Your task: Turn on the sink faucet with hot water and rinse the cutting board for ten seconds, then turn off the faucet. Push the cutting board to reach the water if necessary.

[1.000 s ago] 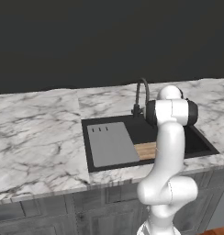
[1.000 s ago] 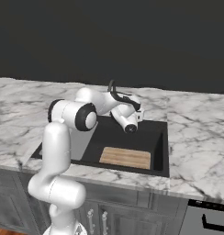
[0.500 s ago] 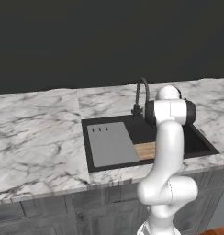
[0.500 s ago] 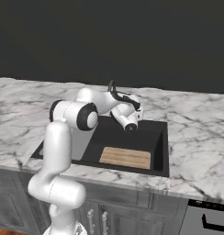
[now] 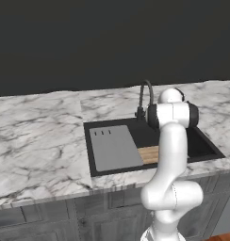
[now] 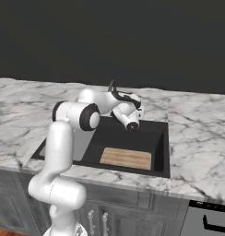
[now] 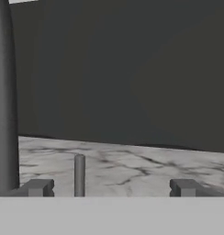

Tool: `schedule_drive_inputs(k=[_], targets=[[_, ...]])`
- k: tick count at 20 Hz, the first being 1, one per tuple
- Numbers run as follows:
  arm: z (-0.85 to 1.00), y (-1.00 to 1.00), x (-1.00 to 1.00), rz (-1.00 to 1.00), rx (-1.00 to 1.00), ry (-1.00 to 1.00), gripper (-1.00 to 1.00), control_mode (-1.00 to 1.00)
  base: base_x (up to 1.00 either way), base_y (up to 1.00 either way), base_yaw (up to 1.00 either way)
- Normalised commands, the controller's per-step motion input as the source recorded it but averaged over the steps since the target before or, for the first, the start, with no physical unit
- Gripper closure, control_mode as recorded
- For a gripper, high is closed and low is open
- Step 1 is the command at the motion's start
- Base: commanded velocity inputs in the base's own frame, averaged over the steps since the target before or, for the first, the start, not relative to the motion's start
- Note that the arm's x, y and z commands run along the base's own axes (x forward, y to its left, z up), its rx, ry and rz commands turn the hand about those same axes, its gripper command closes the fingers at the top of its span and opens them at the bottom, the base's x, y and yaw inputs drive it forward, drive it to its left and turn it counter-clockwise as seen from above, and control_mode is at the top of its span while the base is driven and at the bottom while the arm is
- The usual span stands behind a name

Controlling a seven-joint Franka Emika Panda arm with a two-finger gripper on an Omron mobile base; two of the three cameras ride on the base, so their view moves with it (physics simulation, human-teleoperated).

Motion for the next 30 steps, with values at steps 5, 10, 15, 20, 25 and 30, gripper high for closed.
schedule_drive_inputs(k=[5, 10, 15, 20, 25, 30], targets=[[0.0, 0.0, 0.18, 0.0, 0.0, 0.0, -1.0, -1.0, 0.0, 0.0, 0.0], [0.0, 0.0, 0.12, 0.0, 0.0, 0.0, -1.0, -1.0, 0.0, 0.0, 0.0], [0.0, 0.0, 0.1, 0.0, 0.0, 0.0, -1.0, -1.0, 0.0, 0.0, 0.0], [0.0, 0.0, 0.08, 0.0, 0.0, 0.0, -1.0, -1.0, 0.0, 0.0, 0.0], [-0.01, 0.03, 0.05, 0.0, 0.0, 0.0, -1.0, -1.0, 0.0, 0.0, 0.0], [0.0, 0.02, 0.03, 0.0, 0.0, 0.0, -1.0, -1.0, 0.0, 0.0, 0.0]])
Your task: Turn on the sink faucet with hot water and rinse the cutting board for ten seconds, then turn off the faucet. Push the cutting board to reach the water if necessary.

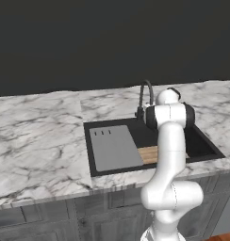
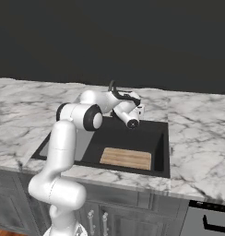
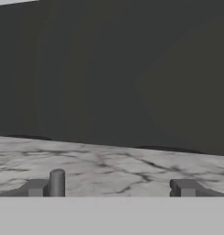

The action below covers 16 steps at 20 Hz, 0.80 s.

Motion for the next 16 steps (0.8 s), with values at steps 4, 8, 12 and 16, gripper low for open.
schedule_drive_inputs(k=[4, 8, 12, 16], targets=[[0.0, 0.0, 0.09, 0.0, 0.0, 0.0, -1.0, -1.0, 0.0, 0.0, 0.0], [0.0, 0.0, 0.08, 0.0, 0.0, 0.0, -1.0, -1.0, 0.0, 0.0, 0.0], [0.0, 0.0, 0.06, 0.0, 0.0, 0.0, -1.0, -1.0, 0.0, 0.0, 0.0], [0.0, 0.0, 0.09, 0.0, 0.0, 0.0, -1.0, -1.0, 0.0, 0.0, 0.0]])
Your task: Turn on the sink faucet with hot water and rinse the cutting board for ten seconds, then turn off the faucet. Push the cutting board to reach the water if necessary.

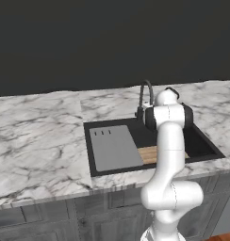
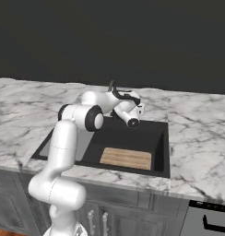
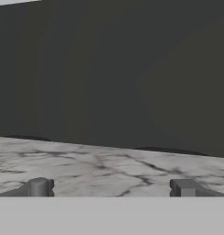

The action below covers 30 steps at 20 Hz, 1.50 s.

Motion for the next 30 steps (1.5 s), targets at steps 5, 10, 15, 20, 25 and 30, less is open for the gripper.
schedule_drive_inputs(k=[5, 10, 15, 20, 25, 30], targets=[[0.0, 0.0, 0.07, 0.0, 0.0, 0.0, -1.0, -1.0, 0.0, 0.0, 0.0], [0.0, 0.0, 0.0, 0.0, 0.0, 0.0, -1.0, -1.0, 0.0, 0.0, 0.0], [0.0, 0.0, 0.0, 0.0, 0.0, 0.0, -1.0, -1.0, 0.0, 0.0, 0.0], [0.0, 0.0, 0.0, 0.0, 0.0, 0.0, -1.0, -1.0, 0.0, 0.0, 0.0], [0.0, 0.0, 0.0, 0.0, 0.0, 0.0, 1.0, -1.0, 0.0, 0.0, 0.0], [0.0, 0.0, 0.0, 0.0, 0.0, 0.0, 1.0, -1.0, 0.0, 0.0, 0.0]])
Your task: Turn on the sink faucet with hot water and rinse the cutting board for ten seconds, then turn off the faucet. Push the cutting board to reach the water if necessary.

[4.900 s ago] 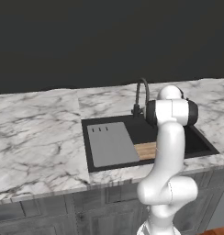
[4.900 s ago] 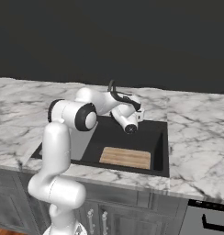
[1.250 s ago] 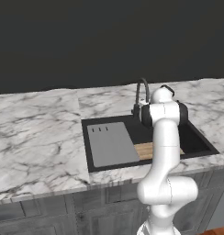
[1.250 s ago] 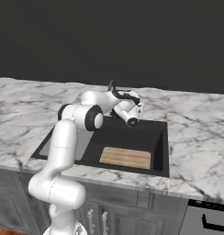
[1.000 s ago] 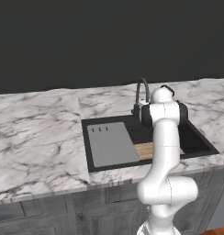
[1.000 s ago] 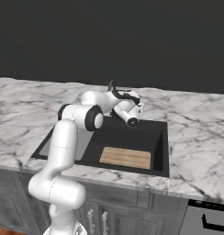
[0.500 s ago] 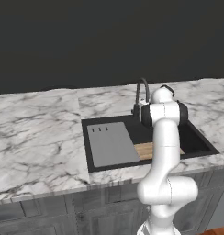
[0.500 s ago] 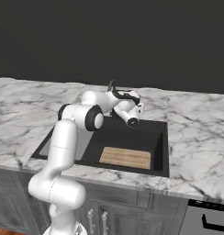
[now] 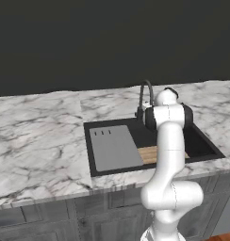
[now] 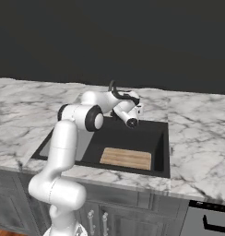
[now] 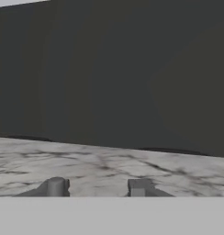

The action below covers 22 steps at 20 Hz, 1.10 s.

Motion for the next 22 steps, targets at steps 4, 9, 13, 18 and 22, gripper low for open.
schedule_drive_inputs(k=[4, 9, 13, 18, 22], targets=[[0.0, 0.0, 0.0, 0.0, 0.0, 0.0, 1.0, -1.0, 0.0, 0.0, 0.0], [0.0, 0.0, 0.0, 0.0, 0.0, 0.0, 1.0, -1.0, 0.0, 0.0, 0.0], [0.0, 0.0, 0.0, 0.0, 0.0, 0.0, 1.0, -1.0, 0.0, 0.0, 0.0], [0.0, 0.0, 0.0, 0.0, 0.0, 0.0, 1.0, -1.0, 0.0, 0.0, 0.0], [0.0, 0.0, 0.0, 0.0, 0.0, 0.0, 1.0, -1.0, 0.0, 0.0, 0.0]])
